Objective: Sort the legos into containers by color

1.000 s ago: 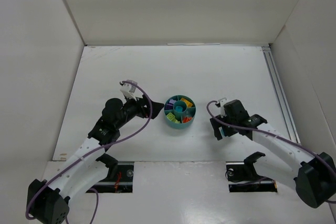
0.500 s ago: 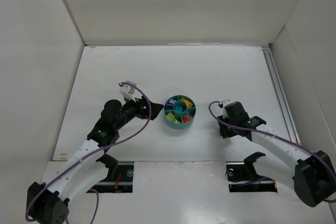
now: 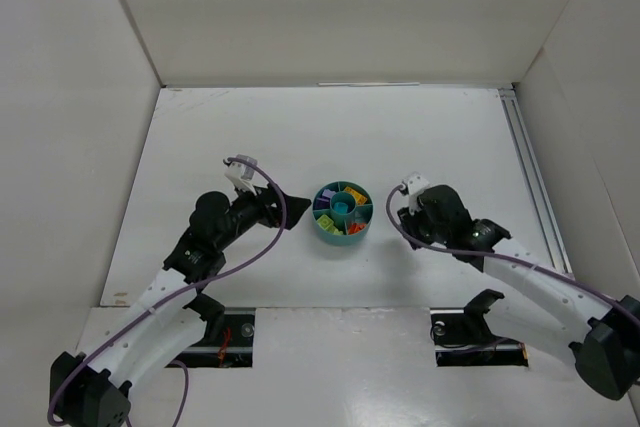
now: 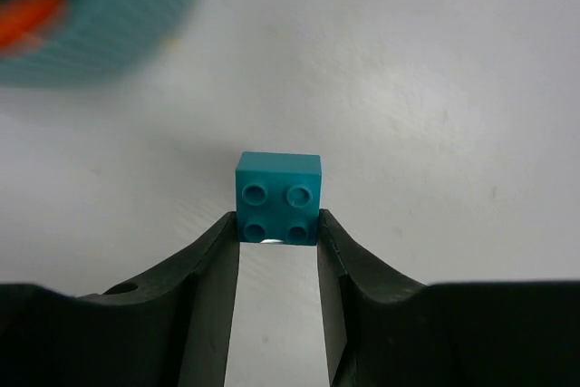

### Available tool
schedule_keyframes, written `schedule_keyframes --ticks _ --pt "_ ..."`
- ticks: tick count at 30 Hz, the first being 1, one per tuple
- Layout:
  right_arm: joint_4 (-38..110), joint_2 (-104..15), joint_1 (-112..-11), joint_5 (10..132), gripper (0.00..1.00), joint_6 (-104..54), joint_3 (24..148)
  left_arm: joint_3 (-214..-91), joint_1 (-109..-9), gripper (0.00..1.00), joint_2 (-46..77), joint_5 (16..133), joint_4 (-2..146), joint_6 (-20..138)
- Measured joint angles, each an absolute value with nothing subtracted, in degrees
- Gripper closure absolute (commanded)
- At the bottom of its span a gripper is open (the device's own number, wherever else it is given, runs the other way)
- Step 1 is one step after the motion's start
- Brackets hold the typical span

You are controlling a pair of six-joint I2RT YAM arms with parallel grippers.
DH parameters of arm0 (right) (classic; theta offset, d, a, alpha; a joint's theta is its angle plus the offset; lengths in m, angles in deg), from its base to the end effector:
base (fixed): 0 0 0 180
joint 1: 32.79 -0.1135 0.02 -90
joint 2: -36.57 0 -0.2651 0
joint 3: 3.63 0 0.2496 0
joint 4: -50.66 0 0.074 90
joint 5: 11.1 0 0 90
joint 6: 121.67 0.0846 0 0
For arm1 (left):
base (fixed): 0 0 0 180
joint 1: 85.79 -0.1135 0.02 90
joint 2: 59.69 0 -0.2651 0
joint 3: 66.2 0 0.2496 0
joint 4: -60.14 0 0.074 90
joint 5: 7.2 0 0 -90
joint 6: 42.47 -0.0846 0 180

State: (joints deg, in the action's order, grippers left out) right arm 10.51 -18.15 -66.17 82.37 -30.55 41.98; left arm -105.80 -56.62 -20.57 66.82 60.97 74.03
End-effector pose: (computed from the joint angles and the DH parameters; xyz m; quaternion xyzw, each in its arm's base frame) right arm 0.1838 0.1150 0.1703 -0.2502 0.9031 0.0761 0.3407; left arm 0.1801 -0.1272 0.2819 0.1143 0.6999 -0.4131 0.5713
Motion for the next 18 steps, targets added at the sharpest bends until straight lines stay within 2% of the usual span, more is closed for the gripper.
schedule_keyframes --ticks 4,8,11,15,18 --pt "16.8 -18.7 -73.8 80.9 0.71 -35.9 50.4 -105.4 -56.6 0.00 -20.6 66.9 61.1 74.6" --pt "22.4 -24.6 -79.0 79.6 0.71 -40.6 59.0 -105.2 -56.6 0.00 -20.6 67.3 61.2 75.1" --pt "25.3 -30.5 -80.0 78.5 0.71 -42.9 62.6 -105.2 -56.6 0.00 -20.5 67.7 61.4 75.4" --pt "25.8 -36.1 -80.1 78.1 0.63 -44.8 63.7 -105.2 -56.6 0.00 -20.5 68.2 61.9 75.8" --pt "25.7 -38.2 -80.1 77.6 0.60 -45.9 64.0 -105.2 -56.6 0.00 -20.5 68.5 61.9 76.0"
